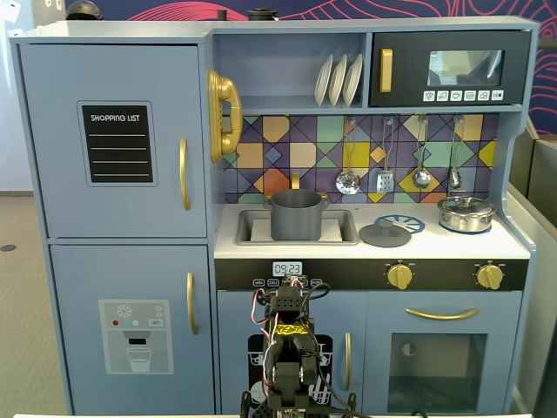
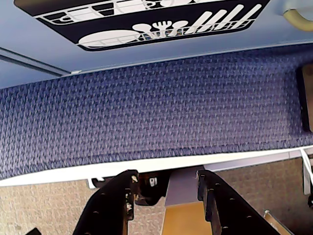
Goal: Take off the lid from the gray recipient and place it on the counter
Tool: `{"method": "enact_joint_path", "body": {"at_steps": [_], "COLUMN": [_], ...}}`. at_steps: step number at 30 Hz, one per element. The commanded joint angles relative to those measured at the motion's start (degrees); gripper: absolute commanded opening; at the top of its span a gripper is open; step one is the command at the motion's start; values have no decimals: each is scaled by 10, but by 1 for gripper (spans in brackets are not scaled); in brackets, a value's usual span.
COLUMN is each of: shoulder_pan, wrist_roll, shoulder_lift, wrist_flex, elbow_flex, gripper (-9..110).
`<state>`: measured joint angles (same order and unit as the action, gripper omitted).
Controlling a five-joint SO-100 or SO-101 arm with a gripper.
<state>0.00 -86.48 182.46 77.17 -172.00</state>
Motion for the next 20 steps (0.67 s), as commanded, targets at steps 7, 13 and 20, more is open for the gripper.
{"method": "enact_joint_path", "body": {"at_steps": [7,13,20], "shoulder_pan": [4,4,4], "wrist_roll": [-2,-2,-2], "shoulder_lift": [-4,-4,-4], "wrist_flex": [105,105,105], "elbow_flex": [0,0,0], "gripper": [7,7,8]}}
